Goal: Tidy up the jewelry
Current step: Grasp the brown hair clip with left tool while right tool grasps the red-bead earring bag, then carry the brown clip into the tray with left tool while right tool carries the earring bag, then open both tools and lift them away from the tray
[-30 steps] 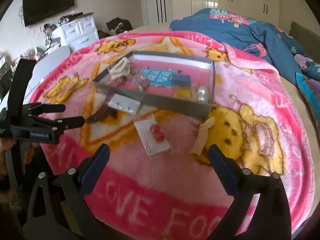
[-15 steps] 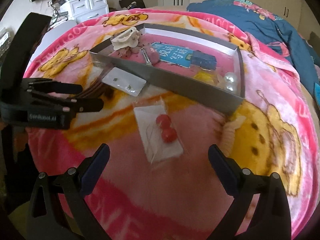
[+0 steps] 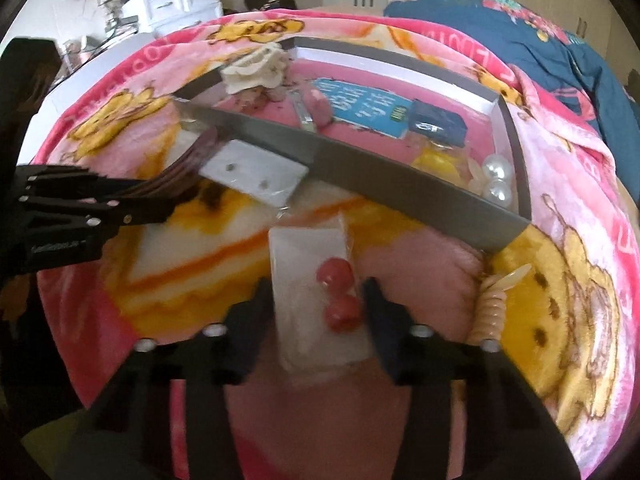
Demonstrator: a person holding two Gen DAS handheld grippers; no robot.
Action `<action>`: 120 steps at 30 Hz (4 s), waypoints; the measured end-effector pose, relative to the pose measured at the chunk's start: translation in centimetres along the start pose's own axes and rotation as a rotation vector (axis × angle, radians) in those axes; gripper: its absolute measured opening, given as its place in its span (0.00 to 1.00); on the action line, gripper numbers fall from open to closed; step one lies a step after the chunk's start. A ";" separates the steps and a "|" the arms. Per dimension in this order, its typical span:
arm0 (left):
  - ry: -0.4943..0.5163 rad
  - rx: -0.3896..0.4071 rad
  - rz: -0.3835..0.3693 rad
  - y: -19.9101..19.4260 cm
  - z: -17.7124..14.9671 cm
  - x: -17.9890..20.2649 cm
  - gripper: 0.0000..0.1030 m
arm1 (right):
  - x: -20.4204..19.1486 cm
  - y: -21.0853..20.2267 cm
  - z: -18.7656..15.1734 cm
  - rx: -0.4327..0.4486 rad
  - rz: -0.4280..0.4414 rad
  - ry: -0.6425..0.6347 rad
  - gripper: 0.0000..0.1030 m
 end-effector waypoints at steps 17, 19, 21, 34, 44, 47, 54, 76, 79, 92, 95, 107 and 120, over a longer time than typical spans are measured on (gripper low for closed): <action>-0.096 0.123 0.007 -6.6 -0.9 -5.1 0.24 | -5.3 -5.0 1.9 0.114 0.165 -0.007 0.38; -0.099 0.140 0.017 -7.2 -0.5 -5.4 0.24 | -5.6 -5.6 2.9 0.137 0.167 -0.011 0.38; -0.100 0.151 0.018 -7.7 -0.1 -5.7 0.24 | -5.7 -6.0 3.7 0.157 0.169 -0.012 0.38; -0.089 0.236 0.002 -9.7 5.0 -4.5 0.24 | -2.7 -8.1 8.1 0.272 0.093 0.041 0.38; -0.049 0.248 -0.033 -8.4 8.6 -1.6 0.24 | 2.5 -9.6 9.0 0.336 0.022 0.141 0.38; -0.040 0.244 -0.041 -7.8 9.2 -0.8 0.24 | 4.2 -10.0 8.8 0.348 -0.001 0.181 0.38; -0.015 0.241 -0.061 -6.4 10.6 1.1 0.23 | 8.2 -10.8 7.8 0.362 -0.063 0.266 0.38; -0.036 0.170 -0.052 -1.2 12.2 0.4 0.04 | 11.6 -5.8 6.6 0.256 -0.091 0.353 0.38; -0.031 0.156 -0.049 -0.6 11.9 0.4 0.04 | 11.7 -4.0 6.7 0.228 -0.095 0.369 0.39; -0.015 0.137 -0.046 0.0 11.3 0.7 0.04 | 12.1 -3.0 7.6 0.235 -0.107 0.394 0.56; -0.012 0.140 -0.049 -0.3 11.3 0.9 0.04 | 12.0 -4.0 7.4 0.252 -0.108 0.389 0.61; -0.003 0.190 -0.060 -3.6 11.1 1.8 0.24 | 10.3 -9.8 6.2 0.350 -0.127 0.360 0.83; -0.007 0.254 -0.057 -7.9 10.4 2.2 0.83 | 8.4 -14.0 5.2 0.407 -0.135 0.337 0.84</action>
Point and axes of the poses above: each gripper's, at about its wrist camera, not at the fingertips, and y roughly the way its jaws point, x to its right, z to its top, the point moved 3 cm from there along y, roughly the way its jaws point, and after that the axes turned 7 degrees about z, right-handed, at the moved point
